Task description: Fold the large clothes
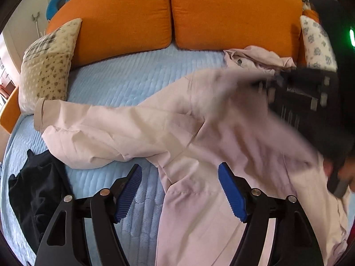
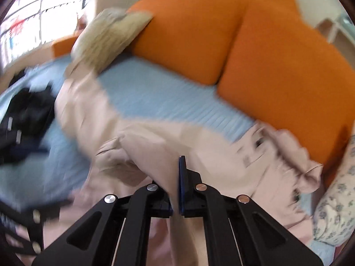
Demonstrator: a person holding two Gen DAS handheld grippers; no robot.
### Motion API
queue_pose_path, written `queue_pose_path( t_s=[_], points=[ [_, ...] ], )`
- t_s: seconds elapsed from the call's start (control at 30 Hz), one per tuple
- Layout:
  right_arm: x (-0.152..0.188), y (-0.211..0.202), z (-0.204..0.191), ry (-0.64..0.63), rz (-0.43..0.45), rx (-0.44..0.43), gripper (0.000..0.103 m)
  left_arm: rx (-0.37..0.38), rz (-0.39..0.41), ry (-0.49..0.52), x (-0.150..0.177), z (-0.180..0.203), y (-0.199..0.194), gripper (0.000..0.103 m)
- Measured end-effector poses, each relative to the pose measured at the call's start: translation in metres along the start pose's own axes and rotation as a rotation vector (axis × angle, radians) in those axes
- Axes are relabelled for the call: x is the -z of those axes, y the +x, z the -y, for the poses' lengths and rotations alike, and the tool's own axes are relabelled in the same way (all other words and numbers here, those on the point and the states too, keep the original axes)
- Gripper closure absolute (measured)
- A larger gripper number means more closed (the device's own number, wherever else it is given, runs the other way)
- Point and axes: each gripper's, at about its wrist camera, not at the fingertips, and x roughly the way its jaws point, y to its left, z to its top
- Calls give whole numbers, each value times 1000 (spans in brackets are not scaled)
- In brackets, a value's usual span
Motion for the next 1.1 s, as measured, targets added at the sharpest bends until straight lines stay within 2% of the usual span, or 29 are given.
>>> queue_pose_path(
  t_s=[0.07, 0.1, 0.23, 0.37, 0.4, 0.43, 0.47, 0.57, 0.6, 0.67, 0.77, 0.87, 0.9, 0.97, 1.0, 1.03, 1.1],
  points=[
    [-10, -5, 4, -1, 58, 52, 98, -5, -4, -19, 0, -6, 3, 29],
    [-12, -3, 3, -9, 62, 49, 98, -8, -8, -25, 1, -9, 5, 29],
    [0, 33, -28, -76, -23, 9, 98, -8, -44, -63, 8, -20, 18, 29],
    [39, 72, -66, -81, -152, -78, 95, -20, -69, -64, 15, -27, 24, 29],
    [51, 79, -75, -75, -196, -104, 85, -29, -74, -63, 15, -29, 25, 29],
    [61, 81, -80, -63, -215, -131, 62, -33, -76, -63, 16, -31, 24, 29],
    [72, 79, -82, -36, -227, -154, 53, -36, -74, -66, 16, -32, 23, 29],
    [89, 63, -79, 44, -190, -143, 13, -50, -54, -73, 13, -35, 14, 29],
    [95, 49, -72, 107, -168, -177, 4, -54, -42, -71, 10, -34, 10, 29],
    [101, 22, -64, 151, -121, -158, 5, -44, -22, -59, 4, -28, 4, 29],
    [109, -34, -31, 245, -16, -78, 5, 20, 11, -9, -13, -3, -3, 29],
    [116, -73, 30, 376, 5, 54, 5, 82, 45, 73, -35, 35, -3, 28],
    [121, -80, 57, 425, -5, 84, 5, 130, 53, 110, -45, 54, 2, 28],
    [133, -79, 102, 485, -29, 118, 12, 165, 42, 167, -56, 80, 20, 28],
    [139, -72, 115, 498, -62, 123, 28, 165, 33, 197, -58, 93, 33, 28],
    [148, -64, 130, 518, -102, 128, 37, 134, 12, 240, -58, 107, 52, 29],
    [163, -47, 149, 552, -153, 123, 39, 56, -37, 311, -52, 122, 87, 33]
  ],
)
